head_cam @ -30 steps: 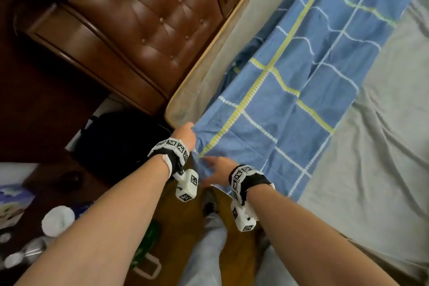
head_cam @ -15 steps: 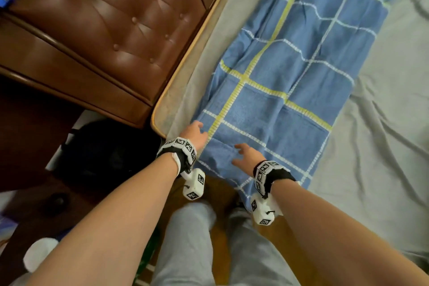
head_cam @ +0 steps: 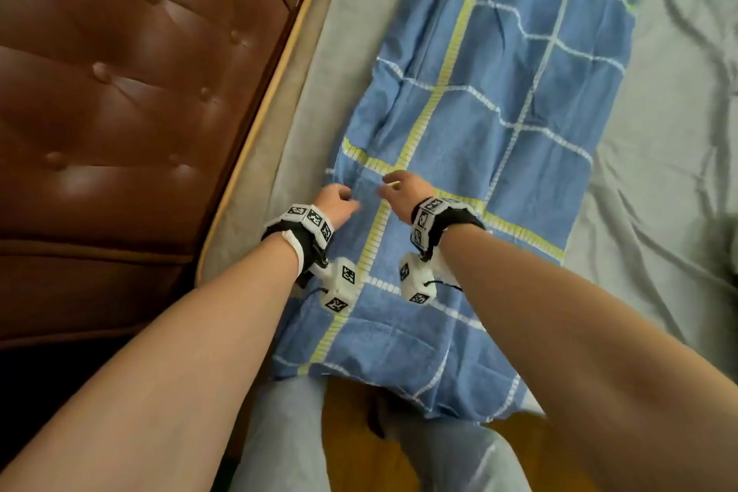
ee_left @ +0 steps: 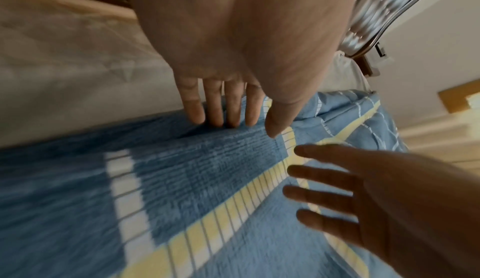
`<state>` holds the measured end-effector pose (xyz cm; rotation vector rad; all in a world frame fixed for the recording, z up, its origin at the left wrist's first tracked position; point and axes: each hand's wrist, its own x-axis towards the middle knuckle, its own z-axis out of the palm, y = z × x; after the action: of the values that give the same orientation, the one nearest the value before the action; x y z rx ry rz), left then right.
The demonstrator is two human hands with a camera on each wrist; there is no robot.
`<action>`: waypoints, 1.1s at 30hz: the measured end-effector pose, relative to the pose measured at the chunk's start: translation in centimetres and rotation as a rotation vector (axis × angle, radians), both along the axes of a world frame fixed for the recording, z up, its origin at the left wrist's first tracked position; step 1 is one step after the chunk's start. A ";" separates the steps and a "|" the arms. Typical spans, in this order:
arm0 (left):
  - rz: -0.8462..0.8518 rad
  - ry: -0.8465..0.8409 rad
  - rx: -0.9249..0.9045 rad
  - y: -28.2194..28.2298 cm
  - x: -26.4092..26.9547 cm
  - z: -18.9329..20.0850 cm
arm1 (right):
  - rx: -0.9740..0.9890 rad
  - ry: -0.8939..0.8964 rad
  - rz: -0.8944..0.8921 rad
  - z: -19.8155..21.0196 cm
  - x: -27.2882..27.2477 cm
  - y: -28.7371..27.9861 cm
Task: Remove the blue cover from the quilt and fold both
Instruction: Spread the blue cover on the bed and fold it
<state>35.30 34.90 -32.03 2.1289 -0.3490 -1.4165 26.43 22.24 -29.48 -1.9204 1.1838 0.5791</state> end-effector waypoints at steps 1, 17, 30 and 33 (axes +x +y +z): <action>-0.026 0.013 -0.007 -0.5 0.5 -0.8 | -0.016 0.013 -0.042 -1.1 1.2 -0.5; -0.053 0.086 0.069 2.8 5.0 -3.6 | -0.215 -0.128 -0.113 -3.8 7.9 0.7; 0.128 0.195 0.276 7.0 0.3 -3.7 | -0.048 0.067 -0.119 -5.0 -2.8 3.4; 0.145 0.196 0.358 8.1 -2.0 -3.6 | -0.130 0.222 -0.229 -4.5 -9.8 3.4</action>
<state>33.33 42.99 -35.58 2.2077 0.1438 -1.6824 16.64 25.67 -34.01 -1.8268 1.5941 0.6151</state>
